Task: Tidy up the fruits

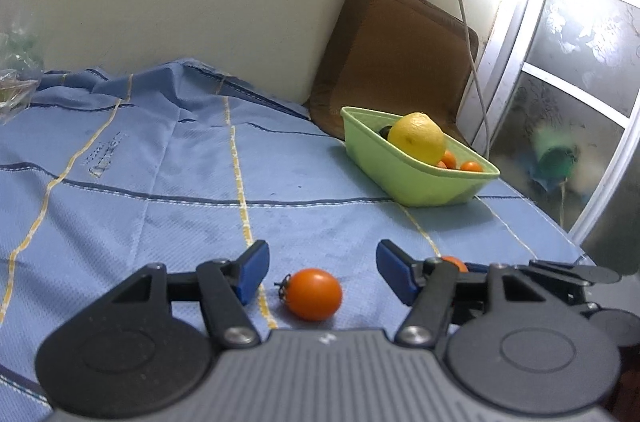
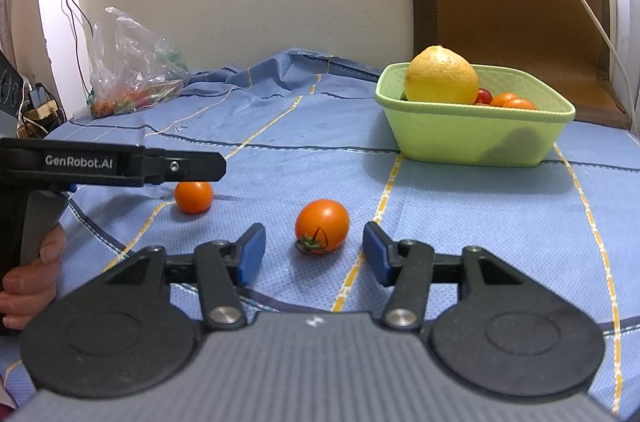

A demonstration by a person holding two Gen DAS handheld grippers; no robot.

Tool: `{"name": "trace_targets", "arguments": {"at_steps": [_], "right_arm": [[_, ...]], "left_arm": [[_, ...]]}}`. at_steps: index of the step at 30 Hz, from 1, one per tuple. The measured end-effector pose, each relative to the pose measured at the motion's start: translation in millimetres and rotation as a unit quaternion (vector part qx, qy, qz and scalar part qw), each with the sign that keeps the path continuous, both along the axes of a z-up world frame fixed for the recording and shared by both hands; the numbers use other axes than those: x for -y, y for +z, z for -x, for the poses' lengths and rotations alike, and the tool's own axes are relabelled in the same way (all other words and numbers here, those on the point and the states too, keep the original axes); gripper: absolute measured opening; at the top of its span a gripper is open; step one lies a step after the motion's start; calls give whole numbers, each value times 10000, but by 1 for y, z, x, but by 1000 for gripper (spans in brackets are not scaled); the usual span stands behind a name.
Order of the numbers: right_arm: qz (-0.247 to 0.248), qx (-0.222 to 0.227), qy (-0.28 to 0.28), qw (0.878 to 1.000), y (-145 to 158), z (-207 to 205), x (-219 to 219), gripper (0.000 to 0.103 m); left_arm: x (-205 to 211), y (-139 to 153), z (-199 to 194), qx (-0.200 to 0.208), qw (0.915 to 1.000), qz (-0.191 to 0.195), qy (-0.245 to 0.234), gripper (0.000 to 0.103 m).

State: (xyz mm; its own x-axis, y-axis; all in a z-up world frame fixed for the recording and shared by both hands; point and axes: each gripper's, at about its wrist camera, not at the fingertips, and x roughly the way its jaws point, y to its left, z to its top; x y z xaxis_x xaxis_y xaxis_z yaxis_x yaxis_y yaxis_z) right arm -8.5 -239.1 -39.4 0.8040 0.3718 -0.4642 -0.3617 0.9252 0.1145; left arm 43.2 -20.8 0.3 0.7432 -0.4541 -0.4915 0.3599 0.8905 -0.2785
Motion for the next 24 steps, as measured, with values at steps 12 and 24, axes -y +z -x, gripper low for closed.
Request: {"name": "trace_targets", "arguments": {"at_steps": [12,24], "right_arm": [[-5,-2,17,10000,0,0,1,57],[-34,-9,9,10000,0,0,2,57]], "left_arm": [[-3,-1,1,-42,10000,51,7,61],[-10,-2,4,-81,9999,136,24,63]]}}
